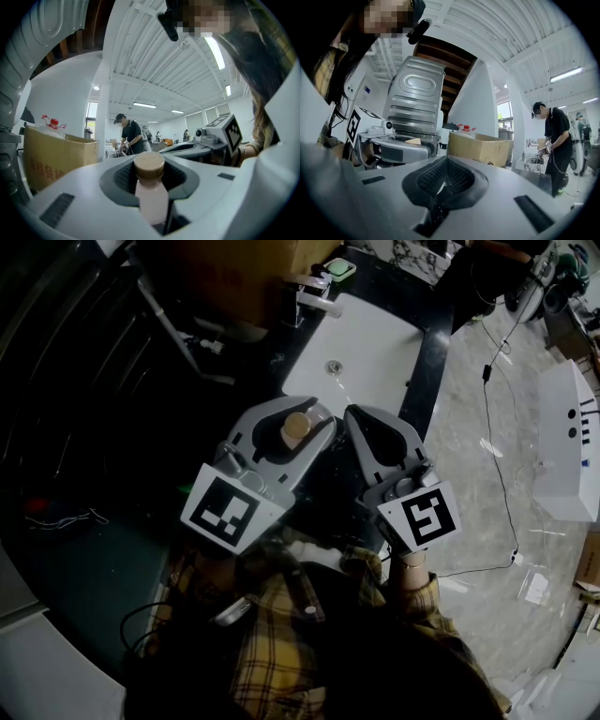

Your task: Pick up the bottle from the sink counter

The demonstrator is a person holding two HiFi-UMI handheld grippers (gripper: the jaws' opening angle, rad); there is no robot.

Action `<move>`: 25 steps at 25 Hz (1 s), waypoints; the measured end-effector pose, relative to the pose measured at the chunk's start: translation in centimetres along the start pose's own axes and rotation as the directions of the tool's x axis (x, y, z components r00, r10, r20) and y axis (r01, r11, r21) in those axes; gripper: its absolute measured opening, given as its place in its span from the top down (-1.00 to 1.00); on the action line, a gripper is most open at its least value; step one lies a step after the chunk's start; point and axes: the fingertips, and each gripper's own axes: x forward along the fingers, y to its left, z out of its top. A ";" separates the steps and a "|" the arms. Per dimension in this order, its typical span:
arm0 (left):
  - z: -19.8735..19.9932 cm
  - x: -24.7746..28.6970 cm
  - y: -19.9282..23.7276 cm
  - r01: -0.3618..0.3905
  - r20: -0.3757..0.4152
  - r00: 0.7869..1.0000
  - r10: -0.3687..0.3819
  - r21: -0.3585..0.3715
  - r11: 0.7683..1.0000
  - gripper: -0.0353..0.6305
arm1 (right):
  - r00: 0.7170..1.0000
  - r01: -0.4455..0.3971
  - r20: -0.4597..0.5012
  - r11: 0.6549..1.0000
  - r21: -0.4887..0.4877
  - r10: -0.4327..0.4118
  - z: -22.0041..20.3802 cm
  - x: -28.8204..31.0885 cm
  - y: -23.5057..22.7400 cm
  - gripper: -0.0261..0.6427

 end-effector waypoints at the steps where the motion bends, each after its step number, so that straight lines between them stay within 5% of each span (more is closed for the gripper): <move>1: 0.0 0.0 0.0 0.001 0.000 1.000 -0.001 0.000 1.000 0.54 | 1.000 0.001 -0.001 1.000 0.000 -0.001 0.0 0.0 0.0 0.88; 25: -0.6 0.2 0.2 0.008 -0.017 1.000 -0.008 0.016 1.000 0.54 | 1.000 0.013 -0.018 1.000 -0.002 -0.013 -0.3 0.0 0.0 0.88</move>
